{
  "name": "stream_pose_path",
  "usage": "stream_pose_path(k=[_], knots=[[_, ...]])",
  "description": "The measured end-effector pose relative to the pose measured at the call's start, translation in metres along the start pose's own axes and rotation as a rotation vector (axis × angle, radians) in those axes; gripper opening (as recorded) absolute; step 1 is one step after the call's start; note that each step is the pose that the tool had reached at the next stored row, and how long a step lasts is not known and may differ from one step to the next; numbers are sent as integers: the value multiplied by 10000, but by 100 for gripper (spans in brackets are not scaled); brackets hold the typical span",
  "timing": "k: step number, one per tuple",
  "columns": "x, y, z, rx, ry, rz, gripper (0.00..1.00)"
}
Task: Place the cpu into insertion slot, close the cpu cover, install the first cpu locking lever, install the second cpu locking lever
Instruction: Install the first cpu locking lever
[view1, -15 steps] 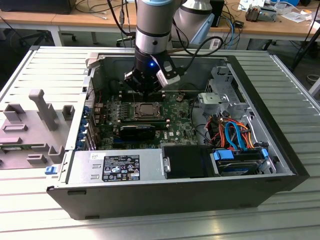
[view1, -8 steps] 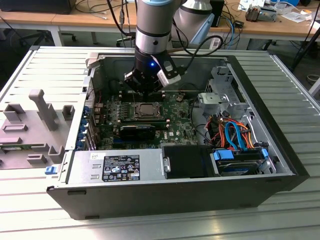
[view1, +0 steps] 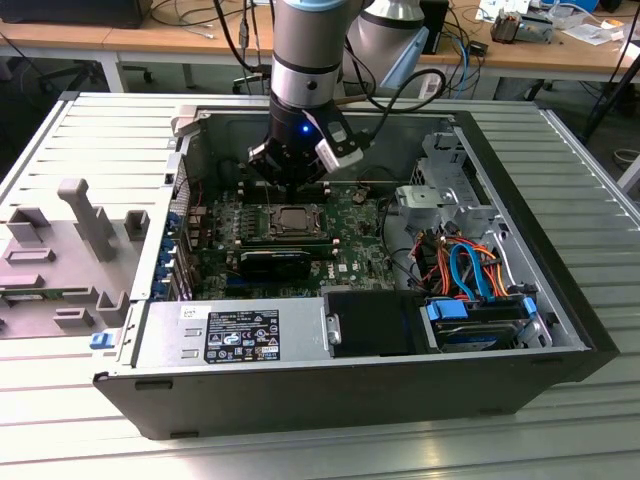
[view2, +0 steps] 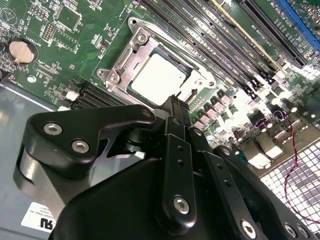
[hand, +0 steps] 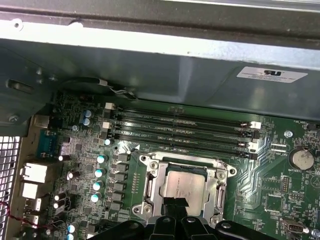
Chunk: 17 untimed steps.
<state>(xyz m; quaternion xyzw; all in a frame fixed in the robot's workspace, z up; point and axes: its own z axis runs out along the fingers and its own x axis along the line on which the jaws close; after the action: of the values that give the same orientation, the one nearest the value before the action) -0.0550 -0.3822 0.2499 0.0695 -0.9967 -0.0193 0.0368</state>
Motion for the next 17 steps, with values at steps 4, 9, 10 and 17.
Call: stream_pose_path(k=[4, 9, 10, 17], knots=[[-1, 0, 7, -31, -19, 421, 11], [-1, 0, 8, -50, -31, 710, 11], [-1, 0, 8, -50, -31, 711, 11], [-2, -1, 13, 31, -568, 693, 11]])
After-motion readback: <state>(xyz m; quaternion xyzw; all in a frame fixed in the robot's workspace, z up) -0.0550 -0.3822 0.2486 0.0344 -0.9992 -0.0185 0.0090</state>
